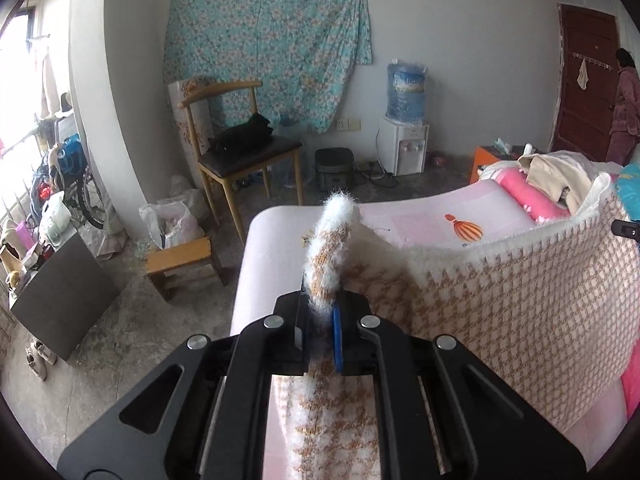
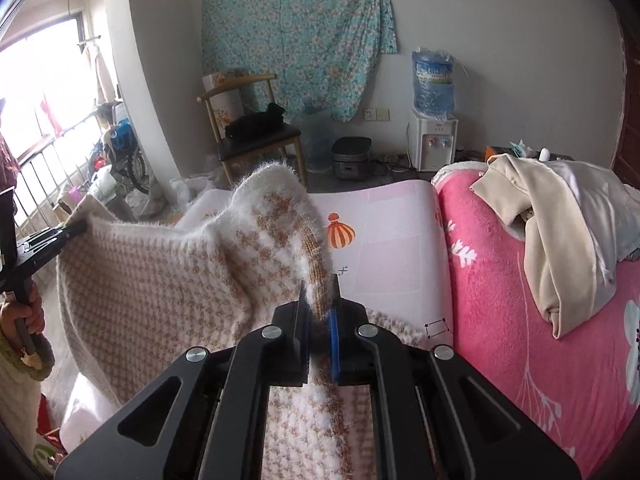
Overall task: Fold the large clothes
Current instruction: 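Fold the held hem over toward the collar and open both tools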
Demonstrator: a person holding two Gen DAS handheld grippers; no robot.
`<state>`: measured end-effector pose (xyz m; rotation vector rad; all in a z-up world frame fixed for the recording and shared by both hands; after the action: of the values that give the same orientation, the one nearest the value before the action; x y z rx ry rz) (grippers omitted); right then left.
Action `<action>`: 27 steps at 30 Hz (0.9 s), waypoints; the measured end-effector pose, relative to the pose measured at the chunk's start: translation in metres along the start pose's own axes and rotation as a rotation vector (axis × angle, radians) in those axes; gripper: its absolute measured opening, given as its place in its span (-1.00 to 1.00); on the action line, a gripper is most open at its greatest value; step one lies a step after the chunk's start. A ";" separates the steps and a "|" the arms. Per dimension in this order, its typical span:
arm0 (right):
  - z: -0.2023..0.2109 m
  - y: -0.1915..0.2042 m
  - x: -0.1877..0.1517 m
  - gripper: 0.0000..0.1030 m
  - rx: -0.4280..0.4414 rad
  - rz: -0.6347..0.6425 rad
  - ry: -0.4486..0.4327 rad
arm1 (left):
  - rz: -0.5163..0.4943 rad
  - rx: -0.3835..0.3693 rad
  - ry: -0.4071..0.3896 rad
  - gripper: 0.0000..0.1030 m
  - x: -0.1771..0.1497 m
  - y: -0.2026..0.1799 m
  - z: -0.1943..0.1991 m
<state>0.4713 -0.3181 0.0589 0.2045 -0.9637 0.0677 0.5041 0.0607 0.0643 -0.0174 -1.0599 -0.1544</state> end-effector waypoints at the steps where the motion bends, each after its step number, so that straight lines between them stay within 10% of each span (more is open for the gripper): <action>1: -0.019 -0.006 -0.005 -0.85 -0.013 -0.005 0.027 | 0.009 -0.001 0.043 -0.84 -0.008 0.000 -0.021; 6: -0.093 -0.033 -0.057 -0.36 -0.044 -0.072 0.223 | 0.045 0.066 0.271 -0.38 -0.069 0.014 -0.099; 9: -0.091 -0.052 -0.064 -0.17 -0.120 -0.079 0.206 | 0.109 0.070 0.251 -0.34 -0.074 0.031 -0.095; 13: -0.070 -0.029 -0.041 -0.05 -0.036 -0.041 0.085 | 0.132 -0.066 0.134 -0.11 -0.049 0.016 -0.069; 18: -0.101 0.023 -0.058 0.00 0.136 -0.057 0.194 | 0.110 -0.225 0.264 0.22 -0.074 -0.044 -0.091; 27: -0.078 -0.090 -0.097 0.00 -0.158 -0.234 0.248 | 0.247 -0.165 0.287 0.42 -0.098 -0.003 -0.082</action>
<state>0.4919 -0.3871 -0.0764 0.1577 -0.6892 -0.1934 0.5281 0.0618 -0.0615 -0.2667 -0.7489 -0.0184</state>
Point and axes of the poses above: each gripper's, at about its wrist camera, not at the fingertips, and z roughly against the way its jaws point, y to its left, x to its top, the point moved 9 cm from there along -z, roughly the way its jaws point, and after that the axes turned 10 degrees about -y, right-handed, at the moved point
